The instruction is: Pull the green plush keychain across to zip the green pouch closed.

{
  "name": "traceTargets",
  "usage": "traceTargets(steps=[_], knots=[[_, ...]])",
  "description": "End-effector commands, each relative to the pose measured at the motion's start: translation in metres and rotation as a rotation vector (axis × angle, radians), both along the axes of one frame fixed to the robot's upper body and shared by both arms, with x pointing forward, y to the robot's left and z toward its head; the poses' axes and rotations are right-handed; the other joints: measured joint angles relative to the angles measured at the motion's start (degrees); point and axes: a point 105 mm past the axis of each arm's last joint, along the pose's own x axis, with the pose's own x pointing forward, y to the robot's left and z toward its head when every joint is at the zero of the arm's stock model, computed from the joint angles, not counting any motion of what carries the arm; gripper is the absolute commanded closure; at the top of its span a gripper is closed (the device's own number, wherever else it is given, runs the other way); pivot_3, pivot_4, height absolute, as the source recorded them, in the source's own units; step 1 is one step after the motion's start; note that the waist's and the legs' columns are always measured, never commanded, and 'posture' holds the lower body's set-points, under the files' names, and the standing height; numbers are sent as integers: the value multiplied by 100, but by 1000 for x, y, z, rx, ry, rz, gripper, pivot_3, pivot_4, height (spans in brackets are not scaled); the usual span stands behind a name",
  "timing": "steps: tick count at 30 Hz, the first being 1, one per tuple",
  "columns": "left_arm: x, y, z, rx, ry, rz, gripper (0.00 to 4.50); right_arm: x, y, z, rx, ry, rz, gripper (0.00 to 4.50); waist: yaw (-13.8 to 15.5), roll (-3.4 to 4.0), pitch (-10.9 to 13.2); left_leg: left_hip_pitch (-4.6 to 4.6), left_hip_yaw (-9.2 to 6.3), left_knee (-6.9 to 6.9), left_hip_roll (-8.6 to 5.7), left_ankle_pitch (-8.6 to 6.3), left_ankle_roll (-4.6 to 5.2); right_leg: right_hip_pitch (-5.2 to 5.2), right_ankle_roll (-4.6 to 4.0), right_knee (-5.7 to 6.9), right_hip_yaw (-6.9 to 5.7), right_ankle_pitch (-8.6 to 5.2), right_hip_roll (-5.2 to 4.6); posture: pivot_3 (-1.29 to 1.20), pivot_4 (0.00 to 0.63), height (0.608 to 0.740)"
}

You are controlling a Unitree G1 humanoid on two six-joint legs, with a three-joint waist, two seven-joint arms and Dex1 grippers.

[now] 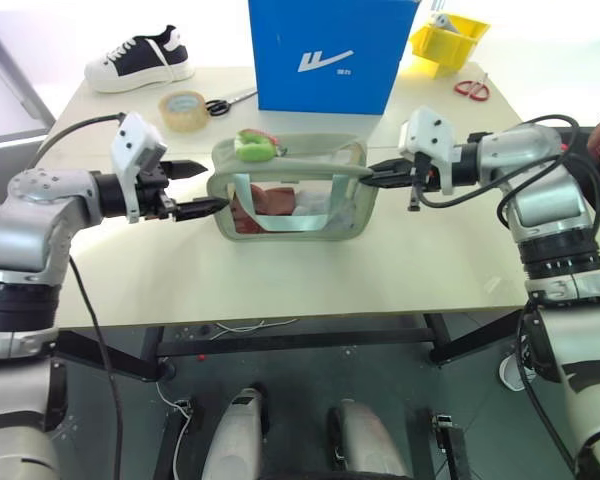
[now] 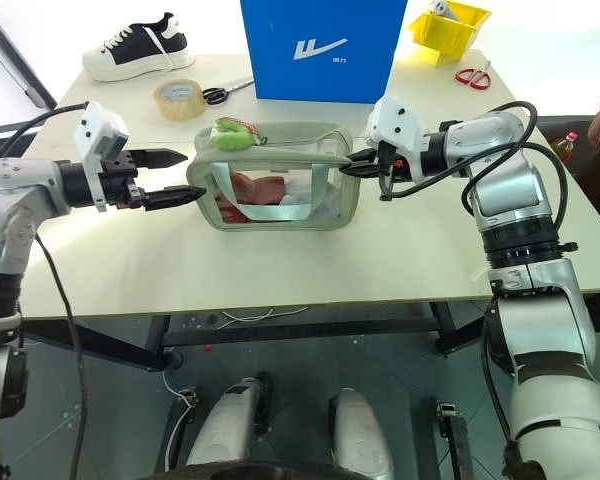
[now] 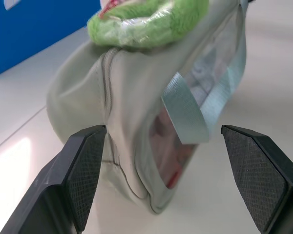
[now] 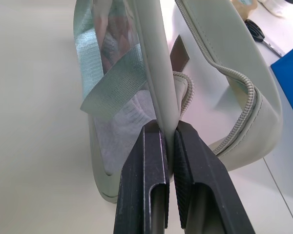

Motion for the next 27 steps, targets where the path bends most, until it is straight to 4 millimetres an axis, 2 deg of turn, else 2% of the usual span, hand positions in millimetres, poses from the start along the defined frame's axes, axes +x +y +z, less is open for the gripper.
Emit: traceTargets(steps=[1,7,10,12,15,16,18,19,21,23,25,27], knots=[[6,-1,8,-1,-51,4,1417,-5,4,19,20,-64,29,4500,-3,0,0,-2,0,0,0,0,0,-2,0,0,0,0,0,0,150,740],[6,3,9,12,-61,4,4472,-7,6,19,23,-59,36,4500,-18,0,0,-3,0,-1,0,0,0,-4,0,1,0,0,3,0,150,740],[4,10,12,11,-63,26,4472,-13,12,19,58,-23,58,4500,-20,0,0,-3,0,-1,0,0,0,-5,1,1,0,0,3,0,150,740],[-6,15,12,22,-44,21,4472,-25,20,20,110,30,95,4500,-33,0,0,-3,0,-2,1,0,0,-5,0,1,0,0,3,0,150,740],[-20,22,9,44,-41,34,4500,-44,32,18,182,130,145,3439,-46,0,0,-5,1,-7,5,0,0,-10,0,0,4,0,0,0,150,740],[-19,26,9,36,-46,68,4500,-48,34,13,181,145,150,2851,-33,0,0,-5,1,-9,12,0,0,-11,-1,1,5,0,-1,0,150,740],[-20,28,7,34,-41,92,4500,-45,33,6,148,117,120,1893,-19,0,0,-3,-3,-3,23,0,0,-6,-3,4,0,-1,4,0,150,740],[-22,27,6,36,-39,87,4500,-39,30,8,136,84,99,1382,-10,0,0,2,-5,-1,23,0,0,2,-4,3,-5,-1,4,0,150,740],[-26,25,6,45,-44,78,4500,-27,26,24,142,12,60,1382,-3,0,0,6,-3,3,21,-1,-1,8,-6,0,-6,-2,-1,0,150,740],[-26,26,7,43,-49,84,4500,-19,31,58,211,-55,52,1382,-15,1,1,3,2,3,20,-1,-2,4,-7,-1,-5,-3,-6,0,150,740],[-27,27,8,47,-51,89,4500,-20,49,87,279,-120,95,1382,-45,6,3,2,3,-2,21,-1,-1,-6,-8,0,-4,-2,-6,0,150,740],[-27,28,9,51,-53,91,4500,-26,77,98,337,-134,152,1382,-56,3,1,-3,8,-14,31,0,-2,-21,-14,4,3,0,2,0,150,740]])
